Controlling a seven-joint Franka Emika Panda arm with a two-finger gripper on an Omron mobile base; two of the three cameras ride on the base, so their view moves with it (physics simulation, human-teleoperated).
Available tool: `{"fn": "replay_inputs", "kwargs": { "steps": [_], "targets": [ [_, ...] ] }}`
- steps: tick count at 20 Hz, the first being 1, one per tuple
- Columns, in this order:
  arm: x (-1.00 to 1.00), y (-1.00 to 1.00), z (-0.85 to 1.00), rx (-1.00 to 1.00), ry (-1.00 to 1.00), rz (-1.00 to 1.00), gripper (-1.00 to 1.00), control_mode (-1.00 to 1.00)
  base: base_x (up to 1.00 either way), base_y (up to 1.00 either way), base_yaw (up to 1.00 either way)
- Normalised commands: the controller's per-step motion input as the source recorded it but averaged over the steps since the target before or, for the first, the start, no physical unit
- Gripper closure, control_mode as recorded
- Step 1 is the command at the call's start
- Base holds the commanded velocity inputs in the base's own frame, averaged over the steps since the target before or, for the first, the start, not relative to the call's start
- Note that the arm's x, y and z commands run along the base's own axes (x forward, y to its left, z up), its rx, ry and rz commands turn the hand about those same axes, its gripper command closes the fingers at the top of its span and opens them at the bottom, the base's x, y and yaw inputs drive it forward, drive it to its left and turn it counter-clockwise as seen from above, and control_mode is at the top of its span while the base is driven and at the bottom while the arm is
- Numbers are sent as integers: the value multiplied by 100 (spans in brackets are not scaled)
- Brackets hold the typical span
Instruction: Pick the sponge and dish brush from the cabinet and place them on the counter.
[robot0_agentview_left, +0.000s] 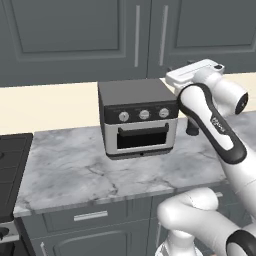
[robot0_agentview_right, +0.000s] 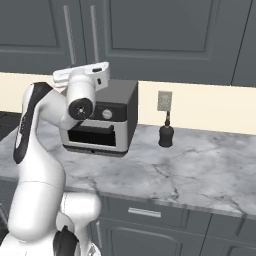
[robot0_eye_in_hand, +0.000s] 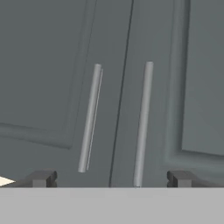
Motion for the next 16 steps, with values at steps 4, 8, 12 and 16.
{"fn": "replay_inputs", "kwargs": {
  "steps": [4, 8, 12, 16],
  "targets": [
    [19, 0, 4, 1, -7, 0, -100, -100, 0, 0, 0],
    [21, -1, 8, 2, -4, 0, -100, -100, 0, 0, 0],
    [28, -2, 10, 2, 0, 0, -100, -100, 0, 0, 0],
    [42, 0, 5, 2, 0, -1, -100, -100, 0, 0, 0]
  ]
}}
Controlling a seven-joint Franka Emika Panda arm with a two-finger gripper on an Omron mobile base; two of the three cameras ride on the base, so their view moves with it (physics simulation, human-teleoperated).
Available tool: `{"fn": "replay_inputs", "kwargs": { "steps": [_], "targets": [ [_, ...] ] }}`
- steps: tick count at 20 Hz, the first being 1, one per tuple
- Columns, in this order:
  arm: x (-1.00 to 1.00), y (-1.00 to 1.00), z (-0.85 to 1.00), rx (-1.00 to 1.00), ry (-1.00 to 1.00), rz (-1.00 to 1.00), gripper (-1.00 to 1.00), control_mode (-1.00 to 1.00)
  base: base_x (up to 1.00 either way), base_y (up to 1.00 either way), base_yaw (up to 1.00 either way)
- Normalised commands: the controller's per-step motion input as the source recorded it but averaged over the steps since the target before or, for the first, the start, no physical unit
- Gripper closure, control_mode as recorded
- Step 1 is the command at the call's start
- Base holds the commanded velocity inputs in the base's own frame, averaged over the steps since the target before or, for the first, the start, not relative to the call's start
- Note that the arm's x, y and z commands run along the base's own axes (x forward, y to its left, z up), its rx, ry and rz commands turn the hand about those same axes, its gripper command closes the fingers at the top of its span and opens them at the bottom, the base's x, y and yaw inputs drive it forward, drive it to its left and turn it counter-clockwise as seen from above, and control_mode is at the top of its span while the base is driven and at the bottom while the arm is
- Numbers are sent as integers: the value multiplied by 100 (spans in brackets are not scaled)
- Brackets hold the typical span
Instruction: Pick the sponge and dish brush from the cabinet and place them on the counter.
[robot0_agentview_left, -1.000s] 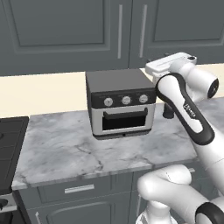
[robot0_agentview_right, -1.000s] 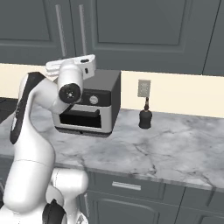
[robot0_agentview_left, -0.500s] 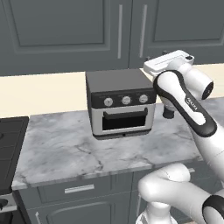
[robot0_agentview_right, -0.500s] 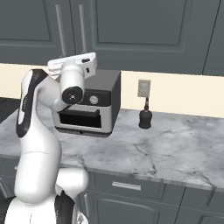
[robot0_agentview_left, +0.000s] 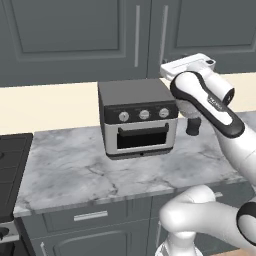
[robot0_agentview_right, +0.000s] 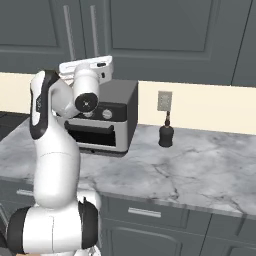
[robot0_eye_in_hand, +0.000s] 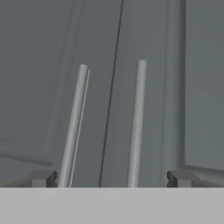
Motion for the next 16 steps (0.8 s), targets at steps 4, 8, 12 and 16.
{"fn": "replay_inputs", "kwargs": {
  "steps": [4, 8, 12, 16],
  "targets": [
    [51, 0, 2, 0, 0, -2, -100, -100, 0, 0, 0],
    [56, 0, 0, 0, 1, -2, -100, -100, 0, 0, 0],
    [59, 0, 0, 0, 3, -3, -100, -100, 0, 0, 0],
    [62, 0, 0, 0, 4, -3, -100, -100, 0, 0, 0]
  ]
}}
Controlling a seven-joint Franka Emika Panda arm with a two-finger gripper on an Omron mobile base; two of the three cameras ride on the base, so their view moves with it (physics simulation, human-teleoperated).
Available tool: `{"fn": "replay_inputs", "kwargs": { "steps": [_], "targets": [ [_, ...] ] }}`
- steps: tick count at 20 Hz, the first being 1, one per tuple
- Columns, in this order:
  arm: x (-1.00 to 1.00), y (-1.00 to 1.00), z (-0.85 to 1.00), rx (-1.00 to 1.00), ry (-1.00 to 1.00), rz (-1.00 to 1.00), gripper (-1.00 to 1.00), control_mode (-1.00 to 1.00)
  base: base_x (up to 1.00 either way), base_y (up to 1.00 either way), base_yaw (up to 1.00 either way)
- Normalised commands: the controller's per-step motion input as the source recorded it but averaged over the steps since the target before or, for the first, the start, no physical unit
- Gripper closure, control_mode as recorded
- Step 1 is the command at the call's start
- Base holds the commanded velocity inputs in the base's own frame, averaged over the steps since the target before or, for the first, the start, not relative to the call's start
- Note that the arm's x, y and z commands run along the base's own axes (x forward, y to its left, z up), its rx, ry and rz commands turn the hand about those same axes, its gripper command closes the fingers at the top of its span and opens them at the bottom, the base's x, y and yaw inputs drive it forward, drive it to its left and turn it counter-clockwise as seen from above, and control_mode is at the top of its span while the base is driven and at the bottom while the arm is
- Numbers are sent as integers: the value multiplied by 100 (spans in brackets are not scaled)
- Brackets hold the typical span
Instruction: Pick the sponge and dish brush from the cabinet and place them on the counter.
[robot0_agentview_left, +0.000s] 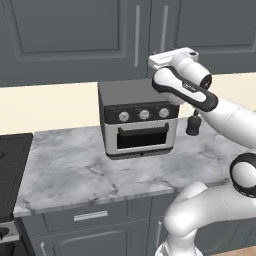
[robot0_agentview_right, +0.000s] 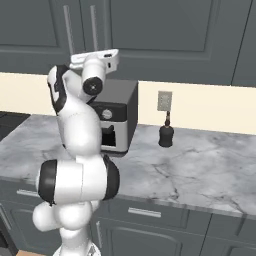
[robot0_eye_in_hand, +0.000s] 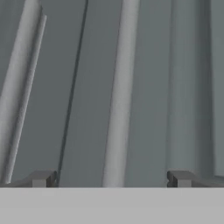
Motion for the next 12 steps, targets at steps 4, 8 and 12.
{"fn": "replay_inputs", "kwargs": {
  "steps": [4, 8, 12],
  "targets": [
    [63, 0, 0, 0, 5, -3, -100, -100, 0, 0, 0],
    [63, 0, 0, 0, 5, -3, -100, -100, 0, 0, 0],
    [62, 0, 0, 0, 7, -3, -100, -100, 0, 0, 0]
  ]
}}
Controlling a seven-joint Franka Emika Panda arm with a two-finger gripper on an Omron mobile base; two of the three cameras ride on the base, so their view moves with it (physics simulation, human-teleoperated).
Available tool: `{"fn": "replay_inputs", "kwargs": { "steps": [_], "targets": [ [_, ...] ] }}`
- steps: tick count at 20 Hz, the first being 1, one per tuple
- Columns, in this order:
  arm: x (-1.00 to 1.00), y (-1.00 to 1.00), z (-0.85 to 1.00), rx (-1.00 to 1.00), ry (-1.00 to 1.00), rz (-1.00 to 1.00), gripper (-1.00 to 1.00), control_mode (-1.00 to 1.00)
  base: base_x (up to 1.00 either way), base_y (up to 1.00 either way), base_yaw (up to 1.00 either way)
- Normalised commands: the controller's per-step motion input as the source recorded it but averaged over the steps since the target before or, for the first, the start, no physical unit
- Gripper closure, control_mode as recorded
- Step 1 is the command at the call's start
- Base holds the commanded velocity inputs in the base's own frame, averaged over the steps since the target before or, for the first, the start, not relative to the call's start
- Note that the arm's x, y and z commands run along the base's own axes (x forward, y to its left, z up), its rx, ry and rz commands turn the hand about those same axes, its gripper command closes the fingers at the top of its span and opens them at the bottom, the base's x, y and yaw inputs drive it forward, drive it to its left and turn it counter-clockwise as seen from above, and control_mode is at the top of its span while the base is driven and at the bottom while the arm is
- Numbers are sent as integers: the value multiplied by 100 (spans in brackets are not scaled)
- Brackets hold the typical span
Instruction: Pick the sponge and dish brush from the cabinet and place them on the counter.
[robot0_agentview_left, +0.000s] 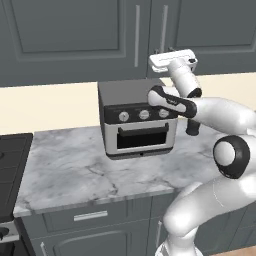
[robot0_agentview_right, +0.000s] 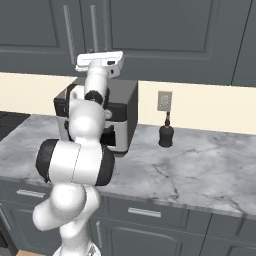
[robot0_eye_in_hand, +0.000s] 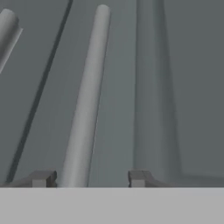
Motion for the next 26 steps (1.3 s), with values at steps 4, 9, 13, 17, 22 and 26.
{"fn": "replay_inputs", "kwargs": {
  "steps": [4, 9, 13, 17, 22, 26],
  "targets": [
    [59, 1, -3, 0, 9, -2, 100, -100, 0, 0, 0],
    [35, 0, 0, 0, 12, 0, 100, -100, 0, 0, 0],
    [19, 0, 0, 0, 11, 0, 100, -100, 0, 0, 0],
    [7, 3, 0, 0, 4, -2, 100, -100, 0, 0, 0],
    [0, 1, 0, 0, 0, 0, 100, -100, 0, 0, 0],
    [0, 0, 0, -1, 0, 0, 100, -100, 0, 0, 0]
  ]
}}
